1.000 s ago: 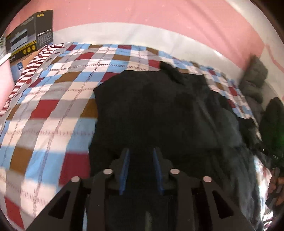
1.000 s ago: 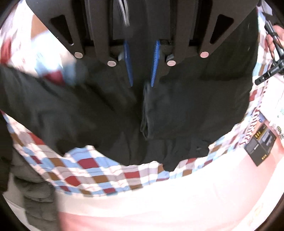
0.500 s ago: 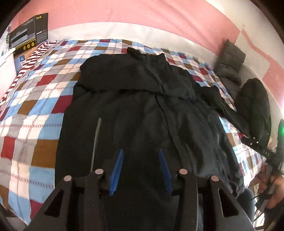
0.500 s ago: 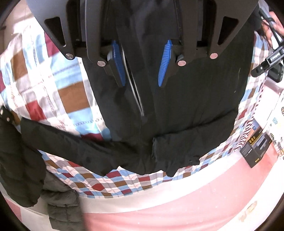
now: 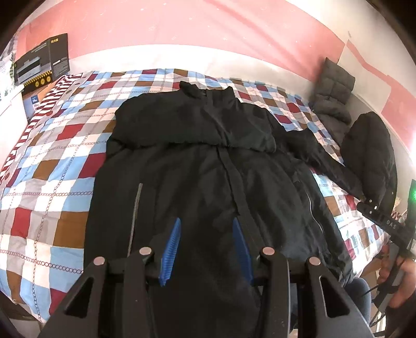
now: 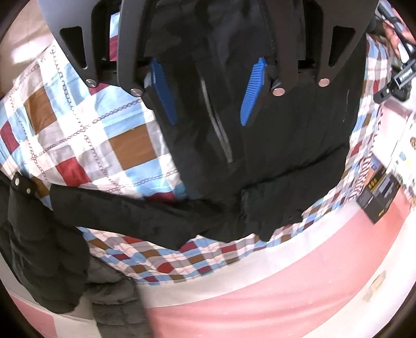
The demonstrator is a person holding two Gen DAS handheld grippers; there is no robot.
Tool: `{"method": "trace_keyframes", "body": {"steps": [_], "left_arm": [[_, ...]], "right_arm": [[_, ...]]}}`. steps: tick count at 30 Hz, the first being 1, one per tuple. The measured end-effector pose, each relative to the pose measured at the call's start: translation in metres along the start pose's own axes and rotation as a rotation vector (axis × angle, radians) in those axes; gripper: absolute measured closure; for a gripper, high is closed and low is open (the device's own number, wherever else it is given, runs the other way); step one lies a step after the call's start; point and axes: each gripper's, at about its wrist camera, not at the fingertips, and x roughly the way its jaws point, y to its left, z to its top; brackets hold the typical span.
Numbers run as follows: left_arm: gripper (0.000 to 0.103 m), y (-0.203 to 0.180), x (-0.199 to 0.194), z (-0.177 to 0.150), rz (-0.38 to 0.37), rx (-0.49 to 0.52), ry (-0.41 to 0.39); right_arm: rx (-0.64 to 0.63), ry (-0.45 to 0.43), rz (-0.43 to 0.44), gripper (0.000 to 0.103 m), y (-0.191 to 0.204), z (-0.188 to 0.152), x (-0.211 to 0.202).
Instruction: Fold large clothes
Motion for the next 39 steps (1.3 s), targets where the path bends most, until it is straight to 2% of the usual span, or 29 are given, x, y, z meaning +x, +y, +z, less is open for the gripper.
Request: {"method": "trace_keyframes", "body": {"steps": [6,12,22,27,33,34,35,37,39], "left_arm": [[0.059,-0.016,0.02,0.015,-0.008,0.016,0.008],[0.059,-0.029,0.046,0.031,-0.004,0.029,0.023],[0.059,-0.037,0.091,0.052,0.023,0.048,0.055],[0.059,-0.028,0.113,0.058,0.049,0.039,0.076],[0.059,-0.003,0.133,0.062,0.076,-0.003,0.092],[0.059,0.001,0.134,0.062,0.077,-0.016,0.092],[0.059,0.005,0.134,0.062,0.077,-0.03,0.092],[0.059,0.012,0.131,0.06,0.077,-0.049,0.086],[0.059,0.017,0.127,0.058,0.079,-0.054,0.081]], "right_arm": [[0.115,0.008,-0.03,0.046,-0.046,0.021,0.023],[0.263,0.014,-0.056,0.045,-0.113,0.045,0.06],[0.572,0.019,-0.083,0.045,-0.225,0.074,0.126],[0.66,-0.011,-0.071,0.045,-0.253,0.086,0.144],[0.732,-0.072,-0.099,0.045,-0.27,0.107,0.154],[0.74,-0.072,-0.115,0.058,-0.272,0.11,0.153],[0.735,-0.073,-0.127,0.076,-0.27,0.114,0.152],[0.691,-0.101,-0.131,0.088,-0.26,0.126,0.139],[0.628,-0.135,-0.138,0.09,-0.245,0.139,0.124]]}}
